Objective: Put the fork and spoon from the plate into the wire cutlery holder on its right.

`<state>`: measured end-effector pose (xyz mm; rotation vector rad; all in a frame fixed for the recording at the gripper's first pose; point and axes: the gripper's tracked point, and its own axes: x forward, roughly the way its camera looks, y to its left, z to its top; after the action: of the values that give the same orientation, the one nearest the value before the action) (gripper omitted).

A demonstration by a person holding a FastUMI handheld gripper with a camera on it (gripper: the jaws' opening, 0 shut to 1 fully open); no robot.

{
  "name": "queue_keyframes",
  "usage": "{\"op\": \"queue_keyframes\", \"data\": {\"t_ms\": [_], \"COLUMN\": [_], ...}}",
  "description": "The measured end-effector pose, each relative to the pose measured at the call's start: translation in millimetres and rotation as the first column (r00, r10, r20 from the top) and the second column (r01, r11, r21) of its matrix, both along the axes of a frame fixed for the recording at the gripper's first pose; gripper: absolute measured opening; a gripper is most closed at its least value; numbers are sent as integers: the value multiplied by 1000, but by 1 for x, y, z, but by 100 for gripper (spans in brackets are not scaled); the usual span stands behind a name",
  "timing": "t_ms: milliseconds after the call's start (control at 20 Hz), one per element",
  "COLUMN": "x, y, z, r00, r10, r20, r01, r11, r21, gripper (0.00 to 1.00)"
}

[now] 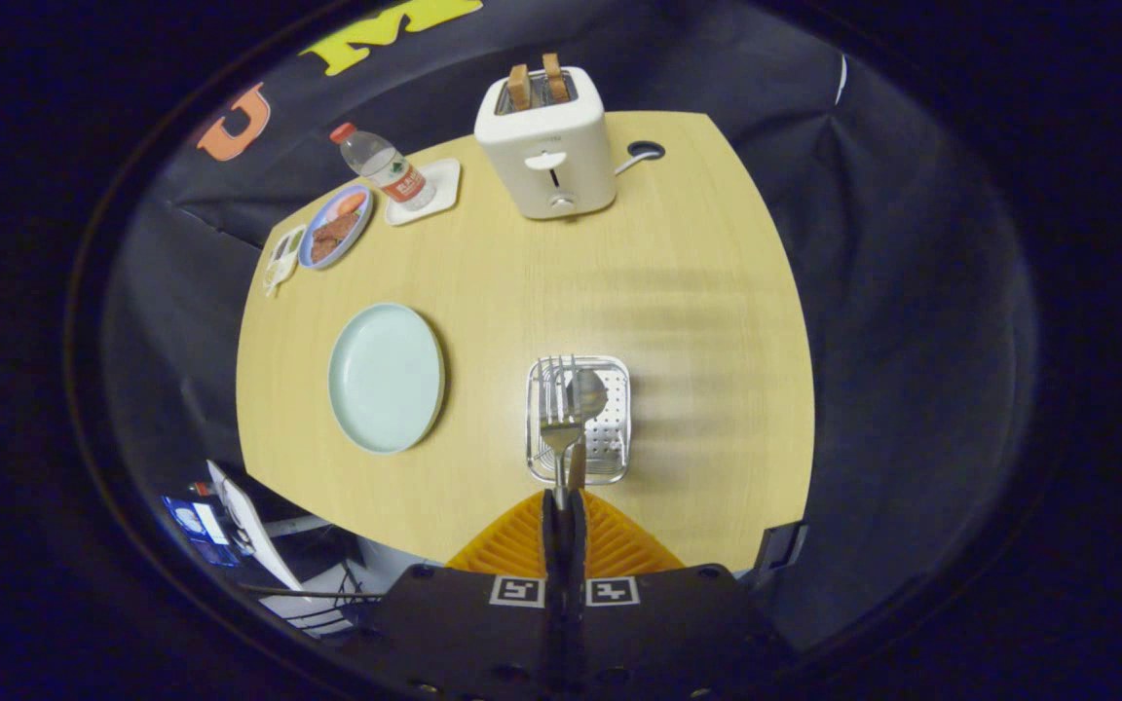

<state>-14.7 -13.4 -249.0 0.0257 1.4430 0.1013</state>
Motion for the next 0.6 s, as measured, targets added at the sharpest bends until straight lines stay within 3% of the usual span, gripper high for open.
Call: {"op": "queue_keyframes", "data": {"t_ms": [250,600], "x": [-2,6], "y": [1,-7], "z": [-20,-32], "r00": [992,979], "r10": [-40,-116], "r20": [-120,-166], "r01": [42,120], "r11": [999,993], "r21": [13,12], "gripper": [1,6]}}
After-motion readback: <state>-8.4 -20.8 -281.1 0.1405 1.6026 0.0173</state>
